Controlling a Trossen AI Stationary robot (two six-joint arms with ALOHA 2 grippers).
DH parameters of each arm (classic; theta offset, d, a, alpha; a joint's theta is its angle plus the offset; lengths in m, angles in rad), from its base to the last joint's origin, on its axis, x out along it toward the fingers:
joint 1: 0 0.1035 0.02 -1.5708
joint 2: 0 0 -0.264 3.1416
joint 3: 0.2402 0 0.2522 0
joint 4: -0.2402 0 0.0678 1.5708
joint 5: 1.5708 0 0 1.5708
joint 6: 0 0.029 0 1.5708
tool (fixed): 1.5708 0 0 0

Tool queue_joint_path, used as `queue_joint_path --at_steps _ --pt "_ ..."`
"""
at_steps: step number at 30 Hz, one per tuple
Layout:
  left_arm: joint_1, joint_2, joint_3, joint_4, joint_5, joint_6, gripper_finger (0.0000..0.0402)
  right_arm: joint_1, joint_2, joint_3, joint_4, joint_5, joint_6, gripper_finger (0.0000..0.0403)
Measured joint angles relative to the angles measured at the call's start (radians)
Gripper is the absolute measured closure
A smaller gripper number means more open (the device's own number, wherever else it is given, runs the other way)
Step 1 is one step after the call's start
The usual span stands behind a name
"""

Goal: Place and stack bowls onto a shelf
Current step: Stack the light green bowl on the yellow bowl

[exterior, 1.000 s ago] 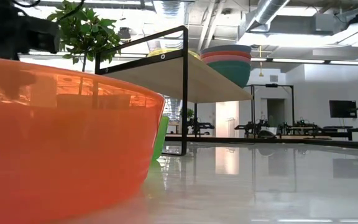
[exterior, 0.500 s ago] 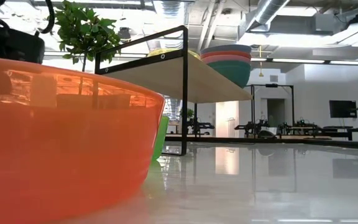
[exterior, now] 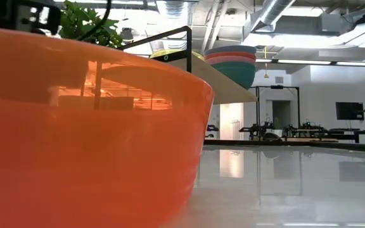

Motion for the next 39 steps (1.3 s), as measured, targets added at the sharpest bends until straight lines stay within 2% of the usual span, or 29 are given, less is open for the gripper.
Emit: queue_joint_path --at_steps 6,15,22,27,31,34,36,39 --pt "0.020 0.097 0.032 0.146 0.013 -0.012 0.0401 -0.037 0.001 -0.072 0.106 0.023 -0.046 0.0284" --pt "0.035 0.137 0.175 0.136 -0.031 0.124 0.0401 -0.062 0.000 -0.186 0.314 0.026 -0.044 0.0284" --pt "0.042 0.129 0.291 0.084 0.023 0.207 0.0401 -0.066 0.001 -0.214 0.304 0.081 -0.011 0.0284" --pt "0.030 0.127 0.354 -0.067 0.119 0.222 0.0401 -0.077 0.001 -0.214 0.305 0.080 -0.038 0.0285" --pt "0.019 0.111 0.383 -0.187 0.191 0.231 0.0401 -0.067 0.016 -0.212 0.319 0.055 -0.227 0.0284" --pt "0.018 0.073 0.383 -0.267 0.241 0.237 0.0401 -0.068 0.057 -0.214 0.325 0.049 -0.302 0.0284" --pt "0.017 0.034 0.383 -0.336 0.247 0.233 0.0401 -0.091 0.090 -0.215 0.354 0.024 -0.279 0.0284" --pt "0.013 -0.046 0.383 -0.447 0.226 0.230 0.0401 -0.124 0.139 -0.212 0.365 -0.015 -0.130 0.0281"
